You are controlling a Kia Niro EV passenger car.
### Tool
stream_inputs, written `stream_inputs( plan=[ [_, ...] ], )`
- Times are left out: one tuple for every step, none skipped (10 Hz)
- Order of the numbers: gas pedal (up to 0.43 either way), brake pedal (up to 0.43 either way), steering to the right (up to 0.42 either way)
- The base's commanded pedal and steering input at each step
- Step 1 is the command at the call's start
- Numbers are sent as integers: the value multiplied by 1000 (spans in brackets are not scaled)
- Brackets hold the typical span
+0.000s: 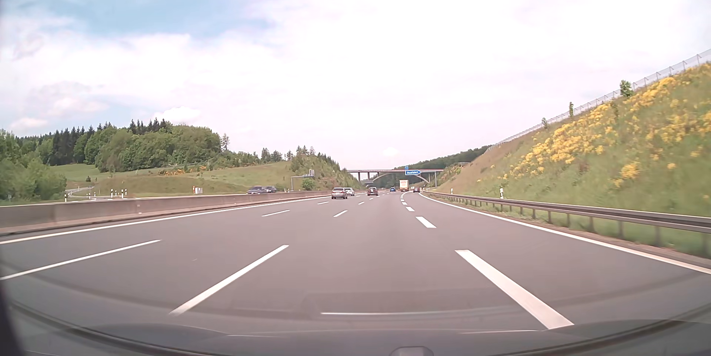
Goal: Follow the waypoints while adhering to traffic rules and regulations
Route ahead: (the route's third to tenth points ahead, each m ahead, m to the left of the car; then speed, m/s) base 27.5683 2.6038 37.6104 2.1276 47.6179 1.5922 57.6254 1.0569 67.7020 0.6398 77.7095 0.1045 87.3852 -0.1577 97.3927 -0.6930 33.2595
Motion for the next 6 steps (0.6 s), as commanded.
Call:
stream_inputs(
  plan=[
    [157, 0, 5],
    [157, 0, 4],
    [157, 0, 4],
    [157, 0, 4],
    [157, 0, 4],
    [157, 0, 4]
  ],
)
